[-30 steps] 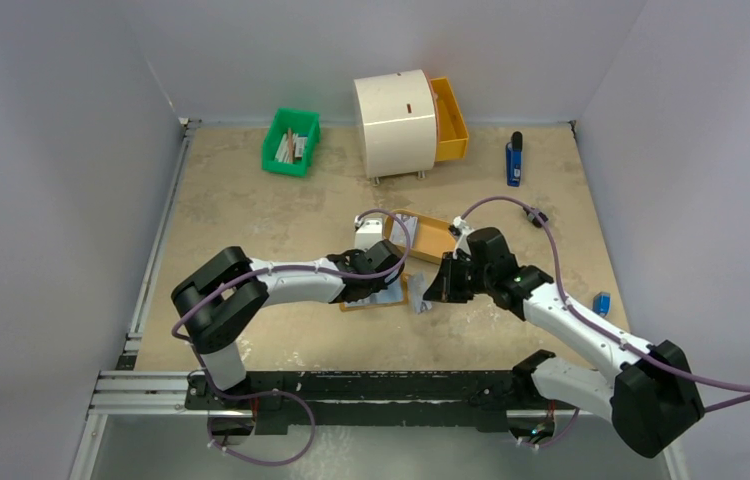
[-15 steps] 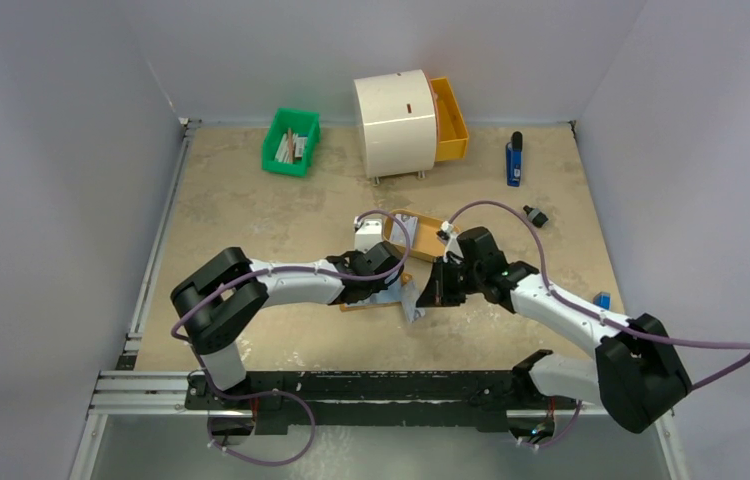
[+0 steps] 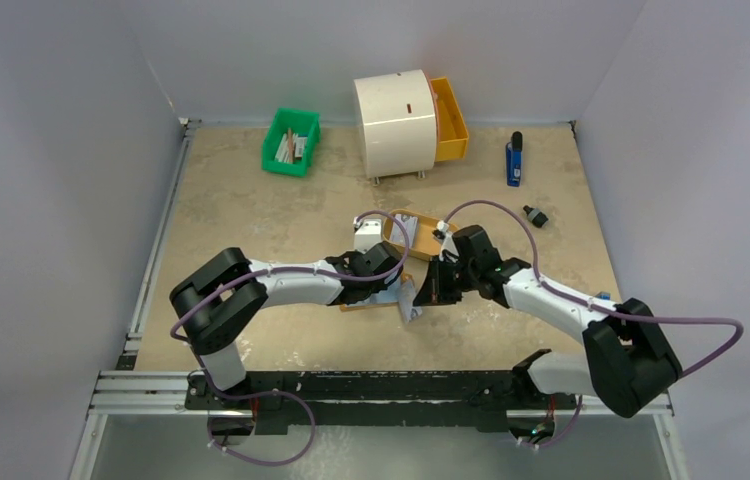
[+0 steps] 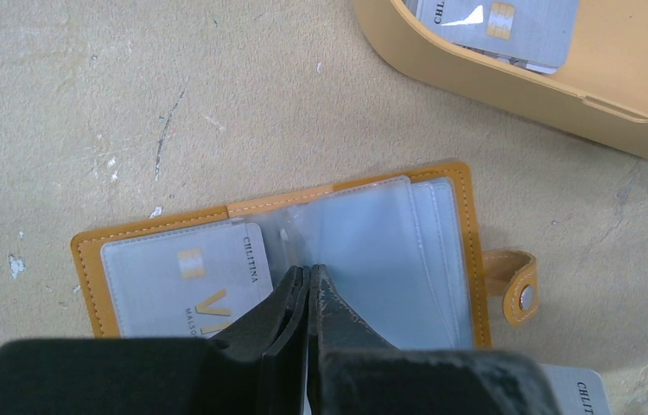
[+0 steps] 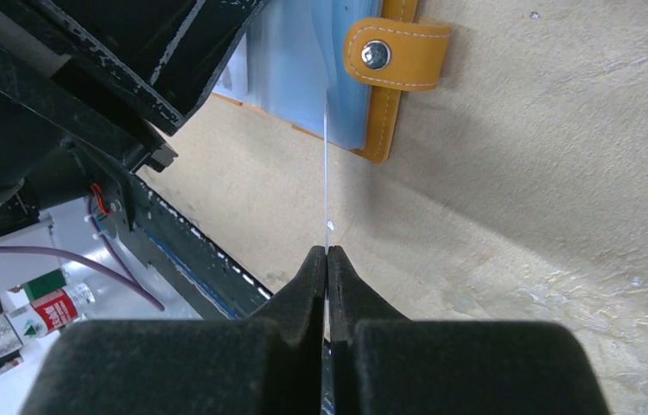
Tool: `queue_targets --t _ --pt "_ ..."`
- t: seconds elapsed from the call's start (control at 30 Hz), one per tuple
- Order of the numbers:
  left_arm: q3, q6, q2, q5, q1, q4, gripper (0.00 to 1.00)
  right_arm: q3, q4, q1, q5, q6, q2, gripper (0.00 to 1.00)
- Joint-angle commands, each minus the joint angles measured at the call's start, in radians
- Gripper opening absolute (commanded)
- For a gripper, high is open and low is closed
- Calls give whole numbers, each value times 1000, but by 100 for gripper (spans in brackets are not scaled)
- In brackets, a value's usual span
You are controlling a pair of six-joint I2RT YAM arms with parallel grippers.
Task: Put the credit cards into the card holder
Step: Turn over the card slot in the card holder.
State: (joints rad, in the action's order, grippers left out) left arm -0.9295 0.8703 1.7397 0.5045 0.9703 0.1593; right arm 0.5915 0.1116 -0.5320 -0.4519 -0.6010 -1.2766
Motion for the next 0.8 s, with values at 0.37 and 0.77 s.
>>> queue_targets --t 0.37,0.77 --pt "44 -3 4 -28 2 34 0 95 48 -4 38 41 41 0" --pt "56 -1 -5 -31 3 27 0 144 79 -3 55 79 -40 0"
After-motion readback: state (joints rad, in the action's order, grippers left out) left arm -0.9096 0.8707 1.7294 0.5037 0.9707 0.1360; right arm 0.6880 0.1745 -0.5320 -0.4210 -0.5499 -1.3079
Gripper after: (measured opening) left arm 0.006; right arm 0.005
